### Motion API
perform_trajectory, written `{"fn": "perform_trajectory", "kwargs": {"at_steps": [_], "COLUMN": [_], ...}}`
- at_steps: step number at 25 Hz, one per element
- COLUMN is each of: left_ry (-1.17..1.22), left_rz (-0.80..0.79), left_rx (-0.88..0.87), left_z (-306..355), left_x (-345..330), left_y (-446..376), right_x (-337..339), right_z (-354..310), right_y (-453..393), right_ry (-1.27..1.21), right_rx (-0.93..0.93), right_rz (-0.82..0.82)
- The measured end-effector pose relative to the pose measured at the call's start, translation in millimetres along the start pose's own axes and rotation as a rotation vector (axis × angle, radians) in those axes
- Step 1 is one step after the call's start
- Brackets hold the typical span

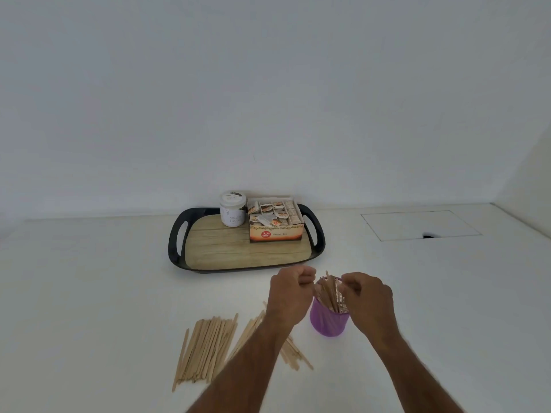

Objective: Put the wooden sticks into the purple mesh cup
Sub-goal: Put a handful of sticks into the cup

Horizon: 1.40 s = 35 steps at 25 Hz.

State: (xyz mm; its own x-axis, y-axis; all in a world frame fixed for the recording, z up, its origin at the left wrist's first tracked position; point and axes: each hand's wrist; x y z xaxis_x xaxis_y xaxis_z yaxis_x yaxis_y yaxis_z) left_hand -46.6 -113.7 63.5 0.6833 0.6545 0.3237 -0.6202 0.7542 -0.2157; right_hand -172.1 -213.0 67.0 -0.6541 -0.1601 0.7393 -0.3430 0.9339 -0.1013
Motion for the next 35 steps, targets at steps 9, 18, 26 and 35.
{"fn": "perform_trajectory", "kwargs": {"at_steps": [9,18,26,35], "left_ry": [-0.220,-0.666,-0.781,-0.832], "left_rz": [0.110,-0.286,-0.336,-0.317], "left_rx": [0.053,0.228,0.275,0.279], "left_z": [-23.2,-61.1,-68.0,-75.0], "left_x": [50.8,77.6,72.1,76.6], "left_y": [0.4,28.1,42.0,44.1], "right_x": [-4.3,-73.0,-103.4,-109.4], "right_z": [-22.8,-21.1,-9.7,-8.1], "right_y": [21.4,60.4,63.5,63.1], "right_ry": [-0.060,0.264,0.432,0.363], "right_rx": [0.186,0.211,0.131,0.085], "right_rz": [0.103,-0.328,-0.372,-0.295]}}
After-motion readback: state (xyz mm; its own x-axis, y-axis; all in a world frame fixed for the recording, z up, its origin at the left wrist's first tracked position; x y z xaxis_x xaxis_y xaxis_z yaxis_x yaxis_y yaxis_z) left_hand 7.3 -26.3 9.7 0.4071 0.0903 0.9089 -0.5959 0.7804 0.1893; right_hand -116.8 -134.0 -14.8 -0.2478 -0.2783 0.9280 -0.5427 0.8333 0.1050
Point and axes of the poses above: each hand's wrist, its own y-axis away from the middle knuckle, its own x-axis out of the back of the hand, z = x × y, and after that the axes turned 13 degrees about -x, right-handed
